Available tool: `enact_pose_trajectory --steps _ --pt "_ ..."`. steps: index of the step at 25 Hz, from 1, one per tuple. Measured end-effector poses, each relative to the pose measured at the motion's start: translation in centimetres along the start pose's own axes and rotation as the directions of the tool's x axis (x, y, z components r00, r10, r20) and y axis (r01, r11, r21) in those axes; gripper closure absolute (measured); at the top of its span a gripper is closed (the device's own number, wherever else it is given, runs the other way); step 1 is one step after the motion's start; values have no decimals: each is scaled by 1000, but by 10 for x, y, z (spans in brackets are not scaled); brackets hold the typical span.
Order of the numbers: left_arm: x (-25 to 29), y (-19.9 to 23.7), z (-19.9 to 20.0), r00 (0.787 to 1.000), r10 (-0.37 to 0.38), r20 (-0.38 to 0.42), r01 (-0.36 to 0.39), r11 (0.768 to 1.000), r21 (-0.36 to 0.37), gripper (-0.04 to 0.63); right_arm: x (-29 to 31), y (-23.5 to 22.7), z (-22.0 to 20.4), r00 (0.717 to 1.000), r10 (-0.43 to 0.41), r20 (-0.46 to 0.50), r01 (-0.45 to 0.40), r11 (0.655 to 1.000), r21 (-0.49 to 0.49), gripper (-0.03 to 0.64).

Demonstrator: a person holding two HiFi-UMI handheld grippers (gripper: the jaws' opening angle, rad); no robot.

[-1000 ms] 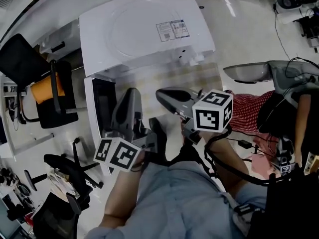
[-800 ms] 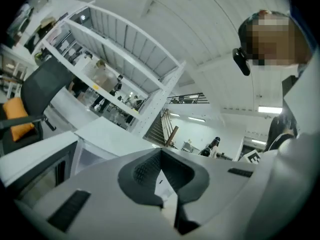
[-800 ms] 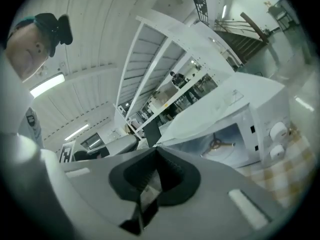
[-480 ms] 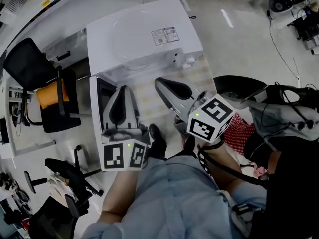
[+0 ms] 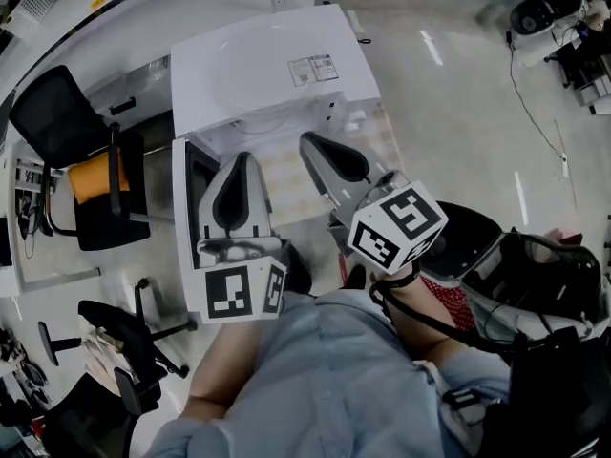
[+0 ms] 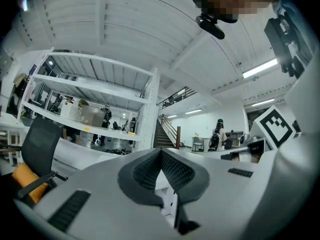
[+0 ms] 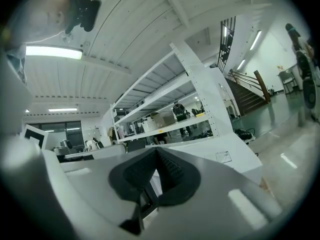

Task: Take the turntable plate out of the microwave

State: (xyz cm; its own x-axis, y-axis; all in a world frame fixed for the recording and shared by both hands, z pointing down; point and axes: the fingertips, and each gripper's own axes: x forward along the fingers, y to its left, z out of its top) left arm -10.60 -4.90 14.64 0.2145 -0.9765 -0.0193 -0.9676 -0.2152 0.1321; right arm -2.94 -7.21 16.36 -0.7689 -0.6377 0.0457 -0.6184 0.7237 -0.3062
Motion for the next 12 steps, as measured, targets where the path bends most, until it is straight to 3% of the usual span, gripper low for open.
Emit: enact_pose_trajectory --steps 12 --pt "5 -13 2 1000 -30 -8 30 1000 8 589 -8 -4 12 999 -26 40 28 999 -32 617"
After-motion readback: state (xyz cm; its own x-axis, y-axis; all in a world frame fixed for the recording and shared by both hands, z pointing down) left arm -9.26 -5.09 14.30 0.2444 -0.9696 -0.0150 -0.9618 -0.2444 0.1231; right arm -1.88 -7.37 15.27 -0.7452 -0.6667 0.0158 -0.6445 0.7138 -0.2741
